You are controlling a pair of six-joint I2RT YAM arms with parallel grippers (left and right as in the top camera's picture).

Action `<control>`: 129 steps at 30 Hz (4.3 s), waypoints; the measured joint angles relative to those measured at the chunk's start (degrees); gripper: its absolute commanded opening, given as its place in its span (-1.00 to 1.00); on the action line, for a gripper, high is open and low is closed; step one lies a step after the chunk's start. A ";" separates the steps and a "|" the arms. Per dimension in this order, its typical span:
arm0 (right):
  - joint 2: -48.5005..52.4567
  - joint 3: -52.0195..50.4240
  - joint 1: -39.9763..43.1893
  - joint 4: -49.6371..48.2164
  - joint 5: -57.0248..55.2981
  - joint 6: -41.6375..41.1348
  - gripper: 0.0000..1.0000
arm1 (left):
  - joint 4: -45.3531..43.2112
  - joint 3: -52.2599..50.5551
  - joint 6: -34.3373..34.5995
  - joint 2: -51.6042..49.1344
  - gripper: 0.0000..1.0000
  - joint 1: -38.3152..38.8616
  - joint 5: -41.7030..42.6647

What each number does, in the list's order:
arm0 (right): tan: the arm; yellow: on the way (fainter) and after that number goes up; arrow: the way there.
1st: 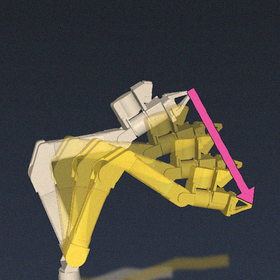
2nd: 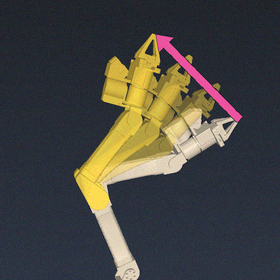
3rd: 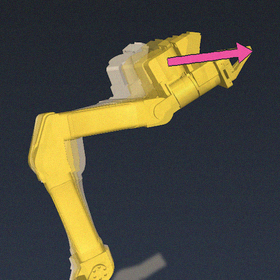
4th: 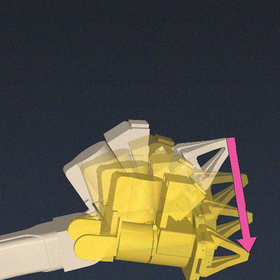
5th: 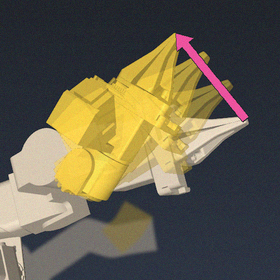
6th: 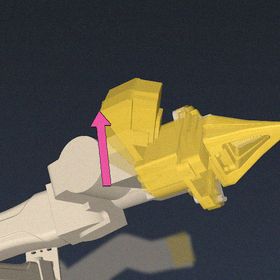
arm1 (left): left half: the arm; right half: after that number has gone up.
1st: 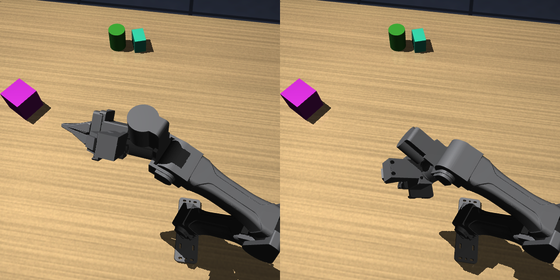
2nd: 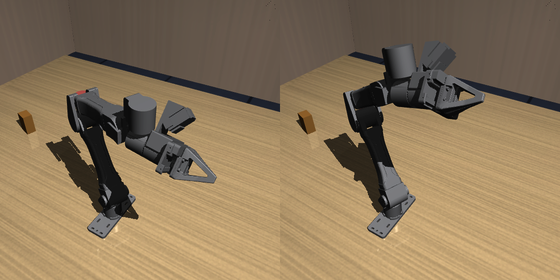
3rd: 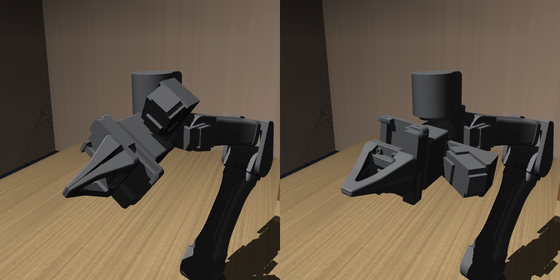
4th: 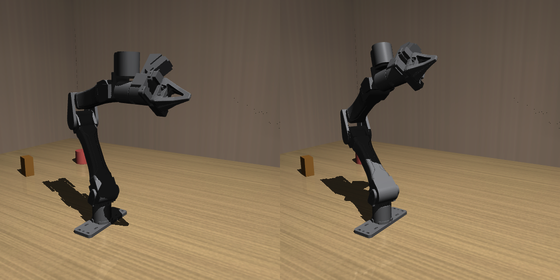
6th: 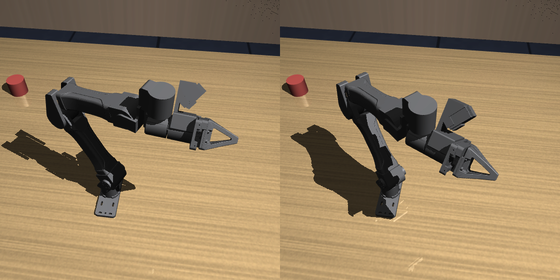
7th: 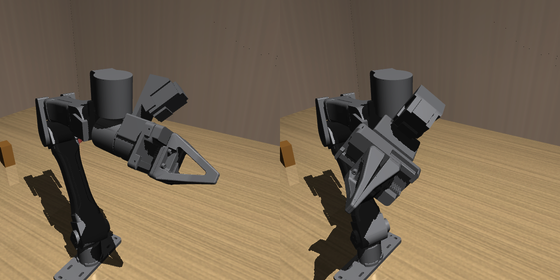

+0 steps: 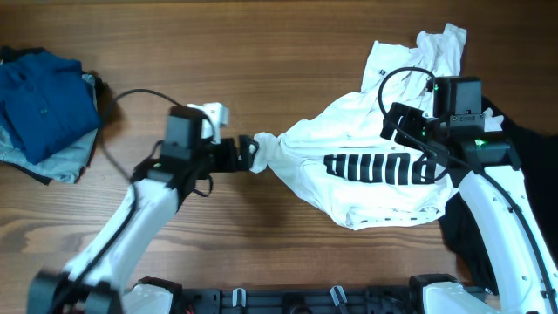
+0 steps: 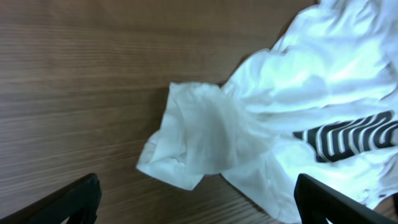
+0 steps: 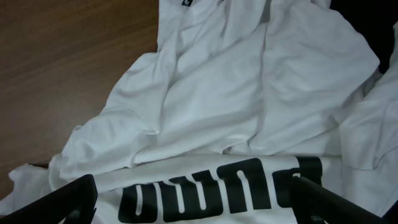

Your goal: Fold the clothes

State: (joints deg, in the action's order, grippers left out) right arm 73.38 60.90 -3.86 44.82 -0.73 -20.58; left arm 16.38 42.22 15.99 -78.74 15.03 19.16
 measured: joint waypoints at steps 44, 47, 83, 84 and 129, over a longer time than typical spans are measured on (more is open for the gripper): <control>0.00 0.00 0.00 2.78 0.00 -1.01 0.99 | 14.23 9.16 26.56 -20.13 -0.92 6.97 5.92; 0.00 0.00 0.00 2.95 0.00 -1.01 0.99 | 16.17 9.05 26.99 -20.59 -0.92 6.21 4.74; 0.33 0.00 0.00 3.69 -1.29 -1.01 1.00 | 17.99 -4.57 47.34 -5.27 0.29 2.95 -0.70; 0.33 0.00 0.00 3.72 -1.31 -1.01 1.00 | 17.00 -4.57 48.02 -6.08 -0.03 3.34 -1.27; 38.38 6.75 39.50 -25.05 12.35 7.10 0.14 | 35.67 -2.08 22.62 7.74 -0.92 -46.64 -8.20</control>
State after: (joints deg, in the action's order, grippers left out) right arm 111.77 67.66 35.64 19.77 11.62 -13.47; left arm 52.05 40.14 38.61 -71.00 -31.62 10.96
